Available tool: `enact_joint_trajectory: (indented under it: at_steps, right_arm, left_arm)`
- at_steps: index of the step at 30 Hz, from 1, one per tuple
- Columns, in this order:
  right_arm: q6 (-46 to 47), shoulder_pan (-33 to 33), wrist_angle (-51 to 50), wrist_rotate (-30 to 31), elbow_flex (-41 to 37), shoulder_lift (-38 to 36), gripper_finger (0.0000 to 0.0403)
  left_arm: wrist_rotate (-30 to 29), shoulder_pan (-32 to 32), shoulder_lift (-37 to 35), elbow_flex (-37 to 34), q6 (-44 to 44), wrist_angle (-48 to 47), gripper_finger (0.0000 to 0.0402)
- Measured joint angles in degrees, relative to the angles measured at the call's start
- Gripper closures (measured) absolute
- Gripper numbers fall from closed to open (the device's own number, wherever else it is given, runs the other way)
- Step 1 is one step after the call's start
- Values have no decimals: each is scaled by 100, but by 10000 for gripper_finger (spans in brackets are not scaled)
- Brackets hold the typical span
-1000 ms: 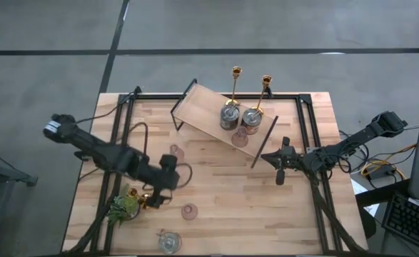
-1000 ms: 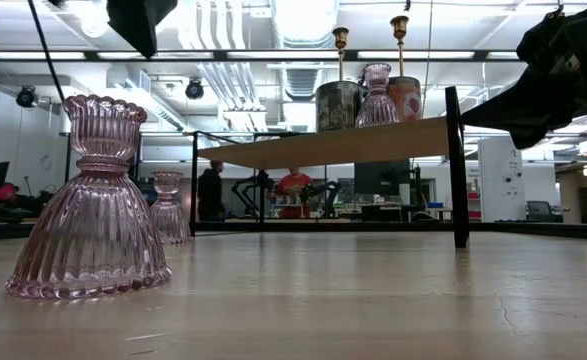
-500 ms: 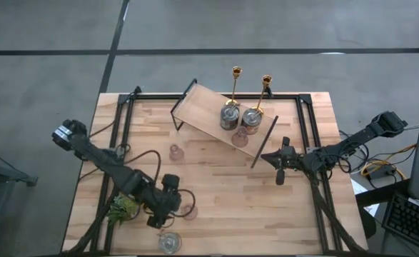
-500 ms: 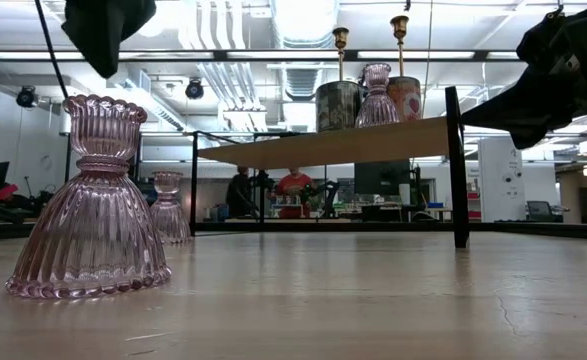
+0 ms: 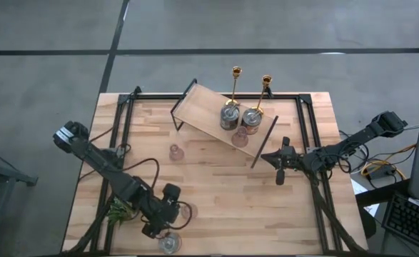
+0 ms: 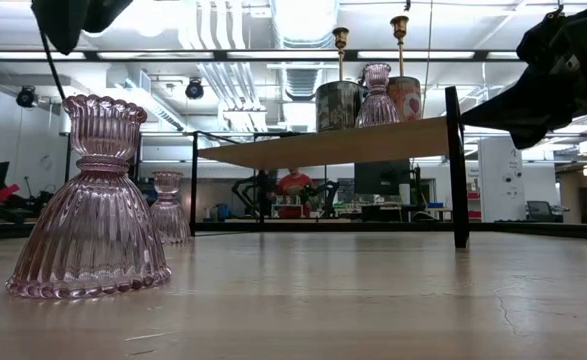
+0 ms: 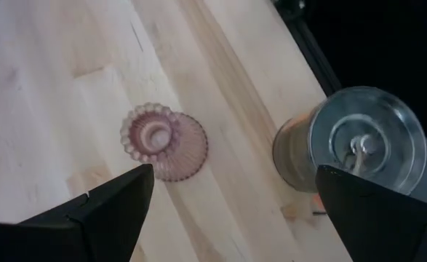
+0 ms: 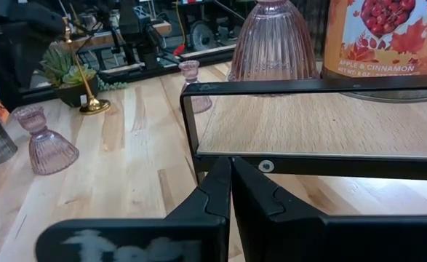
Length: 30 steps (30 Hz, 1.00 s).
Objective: Pick & Place candle stick holders
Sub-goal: Put the silver scented candle on the shelf aligned with the other silver scented candles
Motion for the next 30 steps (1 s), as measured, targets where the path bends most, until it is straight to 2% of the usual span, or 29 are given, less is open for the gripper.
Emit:
enact_joint_trajectory:
  at_steps: [3, 7, 16, 30]
  right_arm:
    - [0, 1, 0, 0, 0, 0, 394]
    - [-1, 1, 0, 0, 0, 0, 394]
    - [-2, 1, 0, 0, 0, 0, 394]
    - [0, 0, 0, 0, 0, 2, 394]
  left_arm:
    - [46, -3, 0, 0, -38, 93, 16]
    - [524, -3, 0, 0, -193, 287, 16]
    - [558, -171, 35, -9, -97, 410, 16]
    - [387, -410, 278, -22, -631, 505, 3]
